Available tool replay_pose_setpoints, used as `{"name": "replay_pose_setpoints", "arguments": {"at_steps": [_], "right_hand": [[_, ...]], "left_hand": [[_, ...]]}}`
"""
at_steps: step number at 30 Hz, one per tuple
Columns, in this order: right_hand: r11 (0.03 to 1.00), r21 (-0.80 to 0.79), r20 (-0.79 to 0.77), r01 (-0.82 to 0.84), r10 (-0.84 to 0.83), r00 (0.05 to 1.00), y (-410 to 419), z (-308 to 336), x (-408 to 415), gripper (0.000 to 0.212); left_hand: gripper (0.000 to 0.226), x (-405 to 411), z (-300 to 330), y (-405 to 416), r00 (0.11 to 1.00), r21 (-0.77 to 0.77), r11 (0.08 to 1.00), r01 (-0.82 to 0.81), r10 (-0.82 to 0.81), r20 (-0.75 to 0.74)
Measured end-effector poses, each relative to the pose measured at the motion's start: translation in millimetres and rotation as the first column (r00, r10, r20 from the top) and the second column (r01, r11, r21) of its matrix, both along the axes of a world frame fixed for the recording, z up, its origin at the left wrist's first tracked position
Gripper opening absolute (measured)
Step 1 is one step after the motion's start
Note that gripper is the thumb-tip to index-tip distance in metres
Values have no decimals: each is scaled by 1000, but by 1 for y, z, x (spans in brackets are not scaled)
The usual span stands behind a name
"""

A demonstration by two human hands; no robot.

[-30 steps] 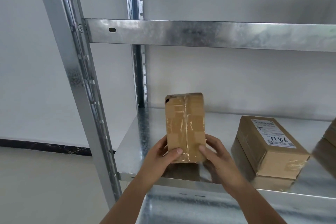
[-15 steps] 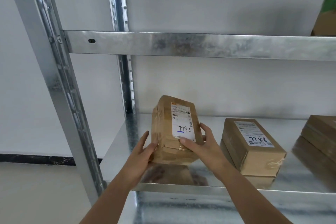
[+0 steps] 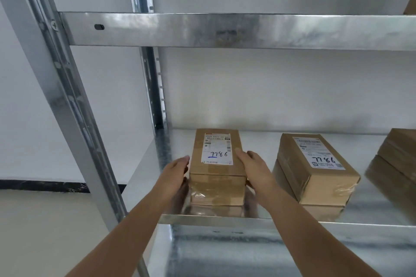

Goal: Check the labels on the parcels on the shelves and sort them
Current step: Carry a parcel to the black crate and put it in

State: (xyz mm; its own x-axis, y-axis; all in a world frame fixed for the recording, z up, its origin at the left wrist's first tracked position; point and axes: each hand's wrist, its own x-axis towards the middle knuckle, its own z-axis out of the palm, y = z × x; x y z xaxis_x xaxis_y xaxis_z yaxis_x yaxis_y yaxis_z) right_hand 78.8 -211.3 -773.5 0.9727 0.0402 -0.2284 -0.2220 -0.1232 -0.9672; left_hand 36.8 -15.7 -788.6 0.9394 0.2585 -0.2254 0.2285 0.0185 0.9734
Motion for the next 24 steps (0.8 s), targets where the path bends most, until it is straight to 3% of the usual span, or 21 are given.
{"name": "replay_pose_setpoints", "arguments": {"at_steps": [1, 3, 6, 10, 15, 19, 24], "right_hand": [[997, 75, -38, 2, 1, 999, 0, 0, 3, 86], [986, 167, -59, -25, 36, 998, -2, 0, 2, 51], [967, 250, -86, -48, 71, 994, -7, -8, 2, 28], [941, 332, -47, -66, 86, 995, -6, -15, 0, 28], [946, 325, -68, -21, 45, 997, 2, -22, 12, 30], [935, 346, -170, 75, -16, 985, 12, -17, 7, 34], [925, 328, -344, 190, -70, 936, 20, 28, -22, 40]], "left_hand": [[51, 3, 3, 1, 1000, -35, 999, -11, 11, -15], [66, 8, 8, 1, 1000, -100, 995, 16, -17, -7], [41, 11, 11, -5, 984, -78, 981, 177, -178, -3], [31, 11, 4, -7, 979, -175, 963, 205, -201, 44], [28, 21, -6, -6, 979, -233, 951, 201, -191, 65], [29, 15, 14, -16, 990, -357, 926, 122, -141, -28], [35, -8, 68, -22, 976, -382, 924, 26, -106, -190]]}}
